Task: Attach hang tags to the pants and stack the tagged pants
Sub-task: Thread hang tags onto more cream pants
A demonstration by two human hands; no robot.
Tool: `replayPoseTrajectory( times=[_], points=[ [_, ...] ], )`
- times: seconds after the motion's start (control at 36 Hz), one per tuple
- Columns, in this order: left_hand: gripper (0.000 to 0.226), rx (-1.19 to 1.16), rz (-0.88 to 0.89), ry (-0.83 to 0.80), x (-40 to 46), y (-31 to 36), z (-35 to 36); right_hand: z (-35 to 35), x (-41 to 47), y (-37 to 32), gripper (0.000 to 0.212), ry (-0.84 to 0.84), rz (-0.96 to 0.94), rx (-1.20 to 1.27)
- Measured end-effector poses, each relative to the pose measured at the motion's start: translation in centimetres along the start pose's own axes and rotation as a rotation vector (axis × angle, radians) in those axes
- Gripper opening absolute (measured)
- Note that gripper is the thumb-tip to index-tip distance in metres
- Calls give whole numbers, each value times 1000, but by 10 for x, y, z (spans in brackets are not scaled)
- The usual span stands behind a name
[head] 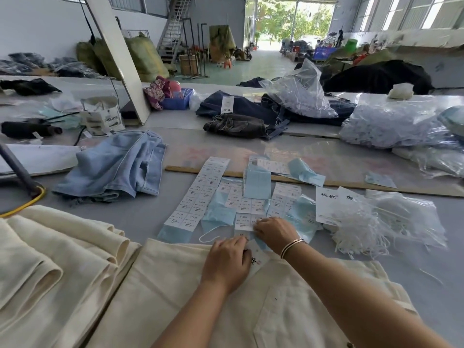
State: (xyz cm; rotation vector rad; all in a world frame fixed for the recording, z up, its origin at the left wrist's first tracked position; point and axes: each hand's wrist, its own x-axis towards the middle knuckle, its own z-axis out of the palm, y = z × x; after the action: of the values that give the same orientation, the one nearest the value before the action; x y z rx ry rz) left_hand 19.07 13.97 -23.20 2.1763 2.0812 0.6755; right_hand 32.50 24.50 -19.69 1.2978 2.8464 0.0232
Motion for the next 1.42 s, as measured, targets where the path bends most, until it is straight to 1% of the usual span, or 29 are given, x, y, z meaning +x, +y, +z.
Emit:
replayPoseTrajectory(
  times=[0.06,0.14,0.19,0.28,0.36,0.44,0.58,0.64,0.69,0.75,0.83,0.86,0.92,0.94,1.0,1.06,1.14,1.19,1.22,1.25,1.31,1.42],
  points=[
    [32,-11,1,1,0,-1,0,1,1,-2,36,16,1,-62],
    [39,-21,3,8,0,-1,1,2,2,-3,27,58,-14,-121],
    [39,-28,0,18,0,0,1,1,2,-5,24,70,-9,-109],
    [40,-21,-4,25,0,2,-1,1,5,-5,27,76,44,-67],
    [38,-20,-3,37,0,3,-2,-5,10,0,31,34,165,104],
    [35,-24,6,43,-1,3,-3,-13,13,7,28,37,281,285],
    [32,-56,-17,47,0,4,-5,-31,10,24,24,284,503,697],
    [27,-186,-118,18,1,3,-9,-40,3,32,21,385,604,889],
    [21,-360,-267,-31,2,3,-15,-47,-7,38,19,493,693,1065],
    [18,-561,-398,-37,4,4,-24,-54,-21,41,15,614,750,1297],
    [23,-858,-574,83,9,12,-48,-63,-47,36,14,742,751,1732],
    [23,-955,-619,124,11,16,-56,-64,-57,33,15,778,736,1835],
    [19,-1182,-715,162,9,27,-69,-65,-77,24,15,841,706,1934],
    [17,-1294,-765,148,5,33,-73,-65,-87,19,15,872,690,1949],
    [18,-1482,-853,59,-8,45,-75,-60,-107,7,14,920,643,1920],
    [19,-1565,-908,-37,-26,55,-68,-49,-129,-8,14,934,576,1768],
    [25,-1553,-990,-73,-51,63,-50,-24,-158,-33,19,880,468,1271],
    [27,-1508,-1005,-44,-60,66,-42,-10,-171,-48,23,902,326,942],
    [28,-1492,-996,-14,-62,66,-39,-3,-175,-55,19,909,245,820],
    [28,-1478,-985,19,-63,67,-37,2,-178,-62,15,901,181,744],
    [28,-1439,-966,56,-61,68,-35,13,-181,-72,10,868,96,671],
    [29,-1375,-925,52,-62,70,-35,19,-180,-79,8,829,59,575]
  ],
)
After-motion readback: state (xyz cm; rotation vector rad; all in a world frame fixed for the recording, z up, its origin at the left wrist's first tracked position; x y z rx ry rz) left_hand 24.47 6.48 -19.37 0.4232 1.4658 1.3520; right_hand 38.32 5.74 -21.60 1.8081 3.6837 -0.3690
